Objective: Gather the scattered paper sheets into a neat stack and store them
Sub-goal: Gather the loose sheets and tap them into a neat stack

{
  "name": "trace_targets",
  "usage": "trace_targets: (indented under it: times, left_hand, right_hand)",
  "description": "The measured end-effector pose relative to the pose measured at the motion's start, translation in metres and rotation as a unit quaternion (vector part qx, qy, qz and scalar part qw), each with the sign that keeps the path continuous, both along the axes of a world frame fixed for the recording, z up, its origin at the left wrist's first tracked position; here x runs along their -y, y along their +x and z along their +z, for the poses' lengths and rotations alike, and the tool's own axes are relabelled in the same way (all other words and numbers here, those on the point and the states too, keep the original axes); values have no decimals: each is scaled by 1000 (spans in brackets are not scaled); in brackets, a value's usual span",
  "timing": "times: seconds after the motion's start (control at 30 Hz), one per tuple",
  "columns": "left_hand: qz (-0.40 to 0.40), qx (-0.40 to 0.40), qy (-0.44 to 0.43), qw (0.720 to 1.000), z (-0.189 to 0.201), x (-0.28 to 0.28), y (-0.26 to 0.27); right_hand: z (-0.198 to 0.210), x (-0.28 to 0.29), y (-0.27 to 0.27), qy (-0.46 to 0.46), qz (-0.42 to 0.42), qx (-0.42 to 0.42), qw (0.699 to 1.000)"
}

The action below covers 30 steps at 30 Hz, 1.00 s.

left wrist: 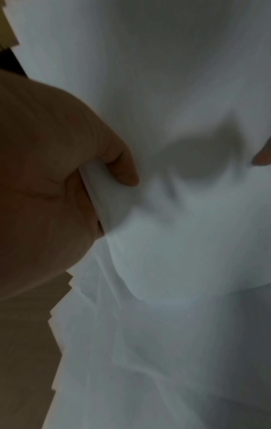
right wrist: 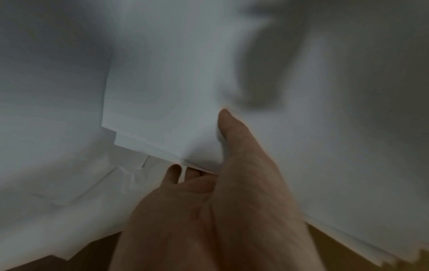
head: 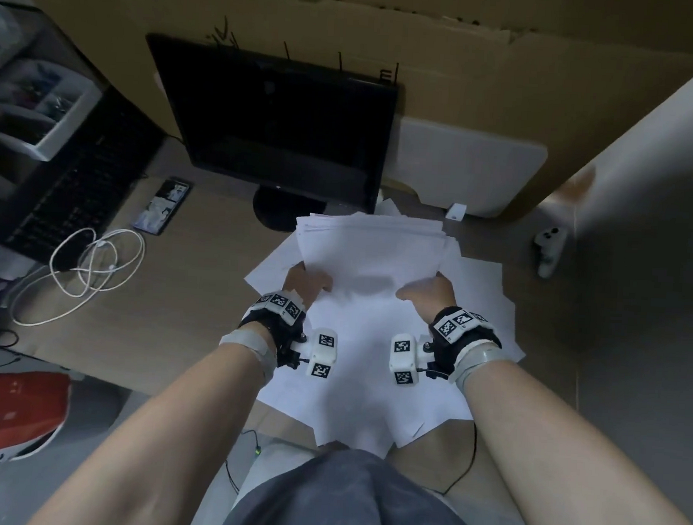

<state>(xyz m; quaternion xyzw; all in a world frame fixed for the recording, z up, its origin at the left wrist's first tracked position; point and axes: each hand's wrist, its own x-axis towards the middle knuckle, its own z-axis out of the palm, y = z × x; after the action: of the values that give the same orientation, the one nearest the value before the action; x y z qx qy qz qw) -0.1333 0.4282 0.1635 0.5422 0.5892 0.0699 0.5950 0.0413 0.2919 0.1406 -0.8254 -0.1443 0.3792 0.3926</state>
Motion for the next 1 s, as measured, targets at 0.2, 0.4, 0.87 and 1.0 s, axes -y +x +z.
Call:
trace_targets:
  times: [0.2,0.4,0.87,1.0]
  left_hand:
    - [19,50,-30,998,-9,-13,8]
    - [-60,-81,-81,992,-35,-12,-4]
    - [74,-84,-122,986,-126,63,-69]
    - [75,-97,-187,975,-99,71,-52]
  right_hand:
    - [-19,3,-5,0,-16,53,998]
    - [-29,-5,-7,-33,27,-14,999]
    - [-106,71,-30,-153,133,-149,968]
    - [-92,68,-21,-110,124,-119,979]
